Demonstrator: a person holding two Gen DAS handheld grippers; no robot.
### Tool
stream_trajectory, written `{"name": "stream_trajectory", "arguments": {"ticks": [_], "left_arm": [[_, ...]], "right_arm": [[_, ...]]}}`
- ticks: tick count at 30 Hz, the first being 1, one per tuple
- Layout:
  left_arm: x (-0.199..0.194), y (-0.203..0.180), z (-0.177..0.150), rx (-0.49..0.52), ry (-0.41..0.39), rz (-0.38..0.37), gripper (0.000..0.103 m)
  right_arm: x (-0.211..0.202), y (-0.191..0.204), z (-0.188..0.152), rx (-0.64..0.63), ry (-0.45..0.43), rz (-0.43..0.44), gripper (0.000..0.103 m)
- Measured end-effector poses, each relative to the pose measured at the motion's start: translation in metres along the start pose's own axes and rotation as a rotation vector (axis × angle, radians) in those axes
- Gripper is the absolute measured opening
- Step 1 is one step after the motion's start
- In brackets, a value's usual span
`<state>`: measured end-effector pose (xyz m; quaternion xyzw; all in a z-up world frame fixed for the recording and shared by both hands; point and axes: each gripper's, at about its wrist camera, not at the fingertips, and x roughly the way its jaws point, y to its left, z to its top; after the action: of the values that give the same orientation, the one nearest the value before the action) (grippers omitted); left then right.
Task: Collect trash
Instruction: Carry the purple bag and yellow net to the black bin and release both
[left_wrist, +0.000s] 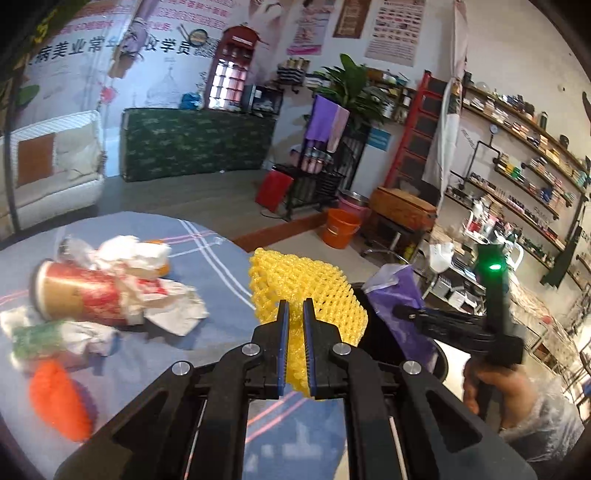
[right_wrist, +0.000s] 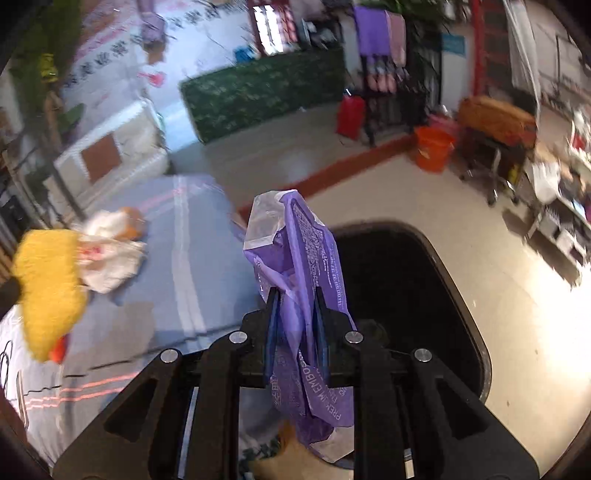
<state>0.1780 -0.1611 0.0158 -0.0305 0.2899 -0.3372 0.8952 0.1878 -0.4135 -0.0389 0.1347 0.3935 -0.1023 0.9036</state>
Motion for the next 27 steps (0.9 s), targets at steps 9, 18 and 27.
{"name": "stream_trajectory", "arguments": {"ticks": [9,18,27], "left_arm": [[0.044,-0.053,-0.005,0.124,0.066,-0.041,0.009],[0.077,-0.079,-0.019,0.178,0.135,-0.07,0.009],[0.113,-0.106,-0.023,0.239,0.194,-0.089,0.009]], "right_arm": [[0.097,-0.074,-0.023,0.195,0.289,-0.055,0.022],[0.098,-0.088,-0.033,0.189,0.31,-0.135,0.074],[-0.01,-0.1,-0.05,0.147,0.055,-0.341,0.082]]}}
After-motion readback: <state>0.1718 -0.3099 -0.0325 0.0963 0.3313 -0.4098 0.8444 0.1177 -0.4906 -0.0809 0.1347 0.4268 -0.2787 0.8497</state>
